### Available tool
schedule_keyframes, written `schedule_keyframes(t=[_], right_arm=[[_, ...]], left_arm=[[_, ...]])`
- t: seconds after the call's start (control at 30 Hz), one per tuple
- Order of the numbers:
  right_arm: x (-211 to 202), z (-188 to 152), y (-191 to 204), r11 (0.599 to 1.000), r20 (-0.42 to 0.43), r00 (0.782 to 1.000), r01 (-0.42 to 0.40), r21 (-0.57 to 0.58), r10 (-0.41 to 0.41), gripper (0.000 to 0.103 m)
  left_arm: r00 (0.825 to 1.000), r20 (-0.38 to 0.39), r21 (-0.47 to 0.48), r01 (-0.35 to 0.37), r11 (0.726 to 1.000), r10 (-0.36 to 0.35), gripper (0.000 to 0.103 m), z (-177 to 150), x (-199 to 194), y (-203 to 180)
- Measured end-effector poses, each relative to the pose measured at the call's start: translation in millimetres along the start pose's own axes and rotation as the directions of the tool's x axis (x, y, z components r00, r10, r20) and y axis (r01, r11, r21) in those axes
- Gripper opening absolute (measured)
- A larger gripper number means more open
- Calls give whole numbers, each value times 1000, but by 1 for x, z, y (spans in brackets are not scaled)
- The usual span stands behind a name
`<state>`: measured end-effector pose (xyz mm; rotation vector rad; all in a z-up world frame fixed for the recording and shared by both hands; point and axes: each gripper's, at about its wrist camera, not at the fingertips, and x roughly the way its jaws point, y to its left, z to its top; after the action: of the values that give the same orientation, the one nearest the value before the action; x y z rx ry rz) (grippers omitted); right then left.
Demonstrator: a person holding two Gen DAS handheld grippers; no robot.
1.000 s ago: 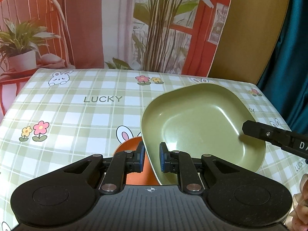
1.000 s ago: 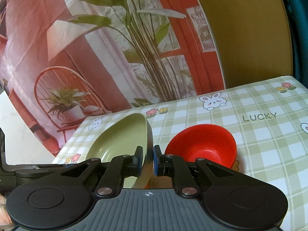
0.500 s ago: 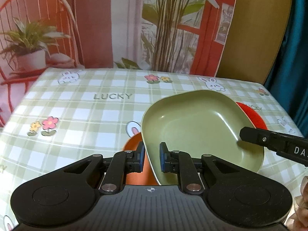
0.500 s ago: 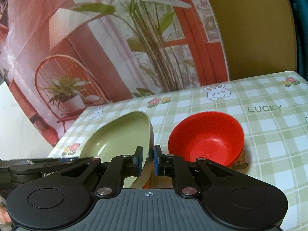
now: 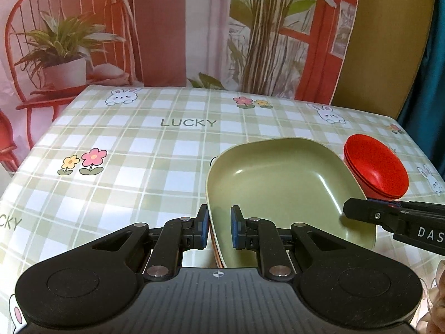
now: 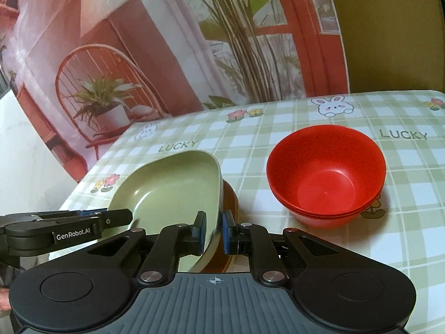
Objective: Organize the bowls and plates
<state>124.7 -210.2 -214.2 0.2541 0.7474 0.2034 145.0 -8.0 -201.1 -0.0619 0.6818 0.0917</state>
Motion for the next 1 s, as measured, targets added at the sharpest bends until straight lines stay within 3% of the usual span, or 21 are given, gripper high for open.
schedule_keyframes(t=[0.6, 1.0], right_arm=[[8, -3, -1, 1000, -13, 1000, 16, -18, -16, 14], [1, -6, -8, 999, -5, 999, 33, 10, -33, 22]], left_arm=[[1000, -6, 8, -9, 1000, 9, 17, -6, 4, 1], [1000, -9, -28, -26, 999, 26, 17, -11, 1, 4]])
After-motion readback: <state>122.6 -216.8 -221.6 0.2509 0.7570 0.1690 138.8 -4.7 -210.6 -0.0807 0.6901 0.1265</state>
